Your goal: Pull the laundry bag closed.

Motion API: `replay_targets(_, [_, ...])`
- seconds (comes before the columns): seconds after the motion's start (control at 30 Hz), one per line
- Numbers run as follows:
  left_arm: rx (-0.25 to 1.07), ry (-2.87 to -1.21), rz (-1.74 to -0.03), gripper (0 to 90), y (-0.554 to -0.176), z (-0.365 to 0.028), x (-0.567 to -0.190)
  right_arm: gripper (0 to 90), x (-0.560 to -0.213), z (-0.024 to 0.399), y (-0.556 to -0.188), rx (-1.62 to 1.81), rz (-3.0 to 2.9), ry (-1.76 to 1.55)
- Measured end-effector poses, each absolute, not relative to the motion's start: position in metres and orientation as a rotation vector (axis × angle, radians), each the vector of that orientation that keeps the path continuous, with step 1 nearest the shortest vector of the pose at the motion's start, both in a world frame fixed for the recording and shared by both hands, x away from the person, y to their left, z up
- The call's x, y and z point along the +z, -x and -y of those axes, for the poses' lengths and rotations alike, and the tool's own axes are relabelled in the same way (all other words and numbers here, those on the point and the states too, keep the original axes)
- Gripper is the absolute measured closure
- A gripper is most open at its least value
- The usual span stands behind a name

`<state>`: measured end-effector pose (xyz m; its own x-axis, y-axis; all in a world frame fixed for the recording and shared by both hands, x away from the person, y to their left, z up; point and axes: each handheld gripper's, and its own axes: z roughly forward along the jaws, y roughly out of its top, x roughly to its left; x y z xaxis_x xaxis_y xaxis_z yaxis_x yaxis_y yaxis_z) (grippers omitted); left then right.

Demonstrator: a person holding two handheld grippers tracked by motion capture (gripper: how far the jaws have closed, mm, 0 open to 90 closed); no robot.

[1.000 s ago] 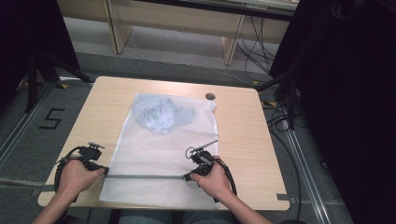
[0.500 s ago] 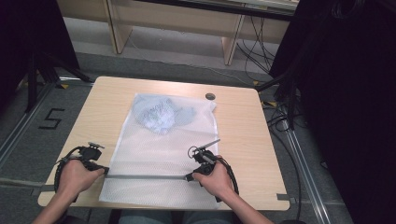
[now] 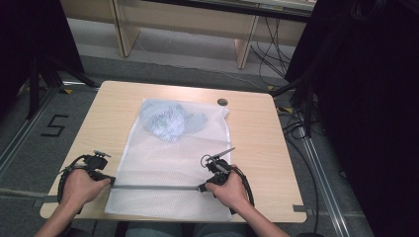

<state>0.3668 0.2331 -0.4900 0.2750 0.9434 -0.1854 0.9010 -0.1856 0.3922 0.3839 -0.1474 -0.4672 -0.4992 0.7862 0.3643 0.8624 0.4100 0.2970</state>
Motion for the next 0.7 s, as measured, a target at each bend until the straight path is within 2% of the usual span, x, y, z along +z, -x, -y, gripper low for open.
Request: replay_targets(0.7, [0.132, -2.125, -1.666, 89.7, -0.3667, -0.2330, -0.4900, 86.9, -0.4618, 0.1542, -0.3821, -0.624, 2.428, 1.542])
